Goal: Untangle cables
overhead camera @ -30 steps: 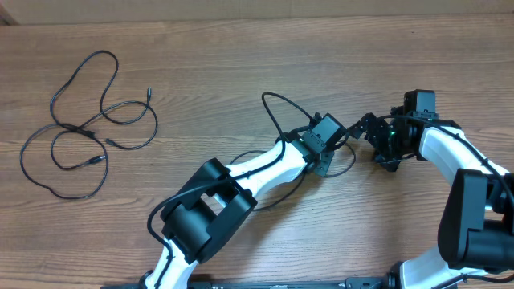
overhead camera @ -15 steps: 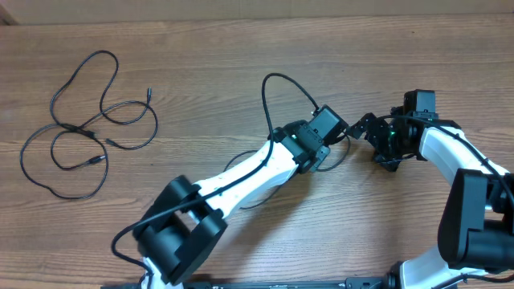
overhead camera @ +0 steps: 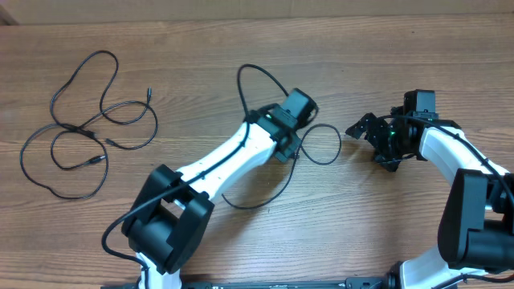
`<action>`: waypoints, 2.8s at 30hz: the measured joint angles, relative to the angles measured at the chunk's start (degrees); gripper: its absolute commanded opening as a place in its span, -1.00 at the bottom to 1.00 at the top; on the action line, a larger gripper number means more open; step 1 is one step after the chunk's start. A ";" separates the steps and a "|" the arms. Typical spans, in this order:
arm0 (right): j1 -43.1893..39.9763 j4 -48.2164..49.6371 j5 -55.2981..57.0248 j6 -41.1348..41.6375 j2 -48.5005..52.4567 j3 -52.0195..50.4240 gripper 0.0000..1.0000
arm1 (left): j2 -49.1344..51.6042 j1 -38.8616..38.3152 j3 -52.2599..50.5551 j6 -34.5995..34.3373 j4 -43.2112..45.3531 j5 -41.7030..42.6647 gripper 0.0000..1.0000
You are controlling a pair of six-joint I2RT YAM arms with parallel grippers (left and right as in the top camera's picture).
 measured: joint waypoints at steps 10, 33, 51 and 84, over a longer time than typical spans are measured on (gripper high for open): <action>0.00 0.00 0.00 0.00 0.00 0.00 1.00 | 0.37 1.36 0.00 19.87 -4.74 12.04 0.78; 0.00 0.04 0.00 0.00 0.00 0.00 1.00 | 8.41 -0.44 0.35 19.26 -1.49 12.72 1.00; 0.00 0.00 0.00 0.00 0.00 0.00 1.00 | 9.27 -1.95 1.75 16.57 -2.56 9.38 -0.39; 0.00 0.02 0.02 0.04 0.00 0.00 1.00 | 9.55 -1.95 1.73 16.48 0.37 8.44 -0.92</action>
